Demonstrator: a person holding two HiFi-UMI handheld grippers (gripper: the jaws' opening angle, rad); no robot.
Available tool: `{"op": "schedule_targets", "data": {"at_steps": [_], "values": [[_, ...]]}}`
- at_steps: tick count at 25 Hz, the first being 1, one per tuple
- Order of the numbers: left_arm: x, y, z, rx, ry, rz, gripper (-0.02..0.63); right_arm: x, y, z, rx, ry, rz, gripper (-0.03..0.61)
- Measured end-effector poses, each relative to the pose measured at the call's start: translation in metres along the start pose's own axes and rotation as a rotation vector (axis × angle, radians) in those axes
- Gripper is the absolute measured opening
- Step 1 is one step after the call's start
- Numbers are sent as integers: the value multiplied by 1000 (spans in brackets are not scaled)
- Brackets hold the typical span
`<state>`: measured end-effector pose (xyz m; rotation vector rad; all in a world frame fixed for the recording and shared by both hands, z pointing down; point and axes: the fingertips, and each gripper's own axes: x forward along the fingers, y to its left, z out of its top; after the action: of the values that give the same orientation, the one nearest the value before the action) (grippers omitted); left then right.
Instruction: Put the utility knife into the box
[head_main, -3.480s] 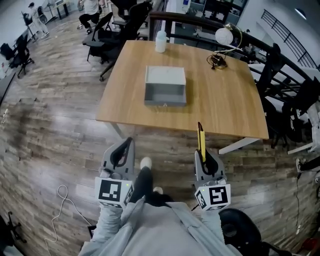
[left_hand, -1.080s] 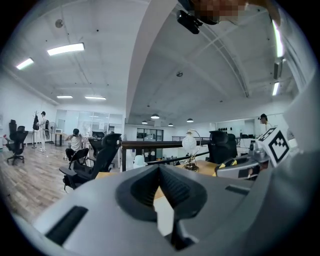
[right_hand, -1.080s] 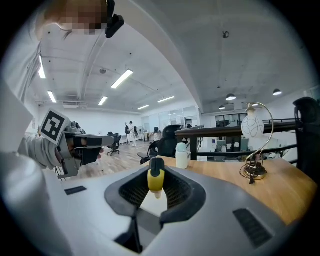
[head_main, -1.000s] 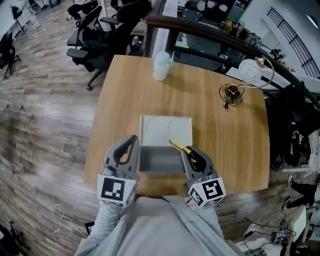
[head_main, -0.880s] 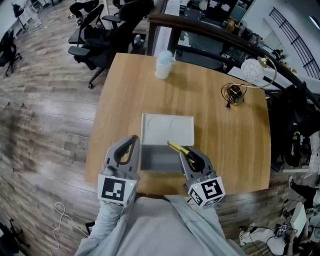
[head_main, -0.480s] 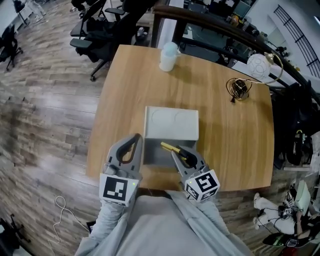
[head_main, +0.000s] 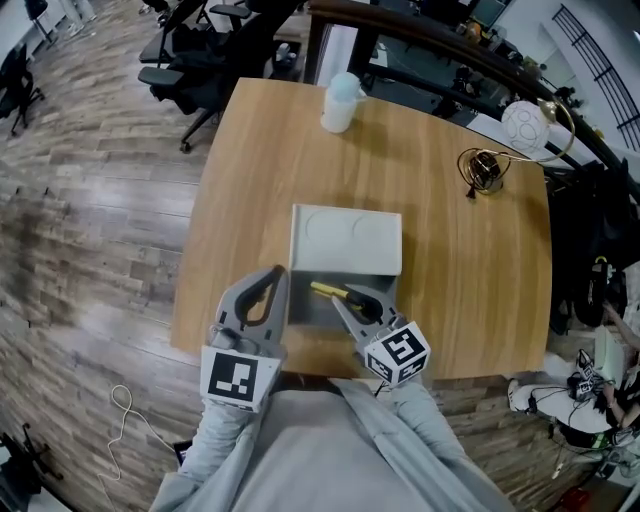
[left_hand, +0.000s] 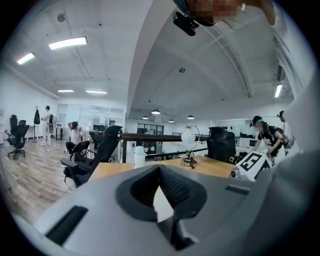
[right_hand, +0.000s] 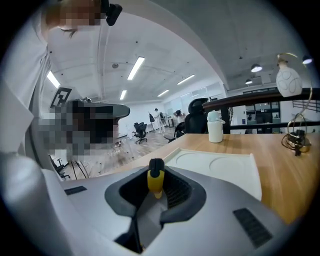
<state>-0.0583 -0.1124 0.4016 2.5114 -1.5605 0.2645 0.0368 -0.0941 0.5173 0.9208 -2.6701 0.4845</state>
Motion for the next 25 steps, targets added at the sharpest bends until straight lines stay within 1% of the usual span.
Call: {"op": "schedule_targets", "data": {"at_steps": [5, 9, 14, 19, 25], "values": [[2, 2, -3, -6, 0, 2, 20, 6, -4, -18, -24, 51, 28, 83], [3, 3, -4, -13, 2, 6, 20, 10, -4, -25, -44, 90, 70, 83], [4, 2, -6, -18, 5, 6, 20, 14, -2, -42, -86, 191, 140, 83], [3, 0, -7, -13, 6, 4, 20, 16, 1, -63, -182, 328, 209, 83], [2, -3, -11, -15, 16, -1, 20, 17, -3, -83, -284, 440, 237, 84]]}}
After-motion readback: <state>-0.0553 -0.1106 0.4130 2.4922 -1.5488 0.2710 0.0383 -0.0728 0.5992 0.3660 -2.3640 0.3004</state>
